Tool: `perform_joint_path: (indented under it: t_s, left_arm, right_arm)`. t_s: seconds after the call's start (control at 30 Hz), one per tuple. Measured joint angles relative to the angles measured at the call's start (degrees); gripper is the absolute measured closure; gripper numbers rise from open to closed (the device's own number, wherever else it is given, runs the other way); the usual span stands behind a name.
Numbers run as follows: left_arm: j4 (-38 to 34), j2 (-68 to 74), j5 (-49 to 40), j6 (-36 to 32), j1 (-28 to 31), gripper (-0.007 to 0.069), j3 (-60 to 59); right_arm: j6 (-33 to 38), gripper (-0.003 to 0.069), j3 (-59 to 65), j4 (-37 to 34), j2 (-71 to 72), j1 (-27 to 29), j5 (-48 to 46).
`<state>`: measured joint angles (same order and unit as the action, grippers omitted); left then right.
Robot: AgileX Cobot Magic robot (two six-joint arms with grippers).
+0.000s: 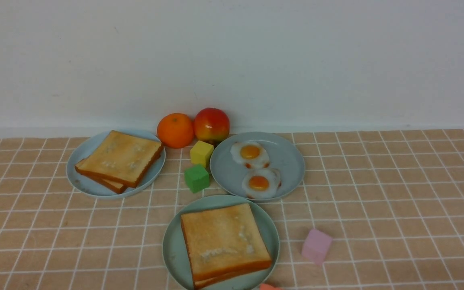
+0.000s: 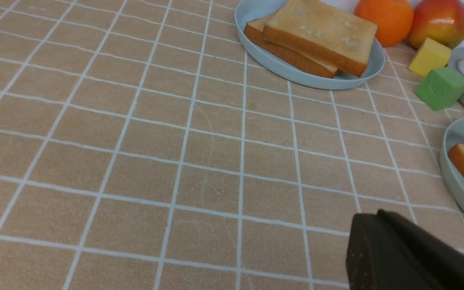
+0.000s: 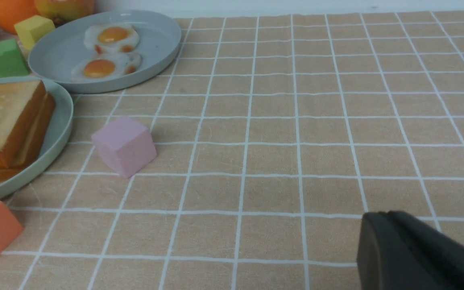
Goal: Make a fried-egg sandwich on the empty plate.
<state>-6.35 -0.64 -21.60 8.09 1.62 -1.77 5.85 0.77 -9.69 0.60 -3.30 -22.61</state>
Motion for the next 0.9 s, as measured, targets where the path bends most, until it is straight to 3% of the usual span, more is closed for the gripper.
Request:
perform_joint_path:
  t_s: [0.9]
  left_arm:
    - [0.00, 0.00, 0.00, 0.00, 0.00, 0.0638, 0.00]
  right_arm:
    - [0.00, 0.0606, 0.00, 0.00, 0.00, 0.00, 0.00]
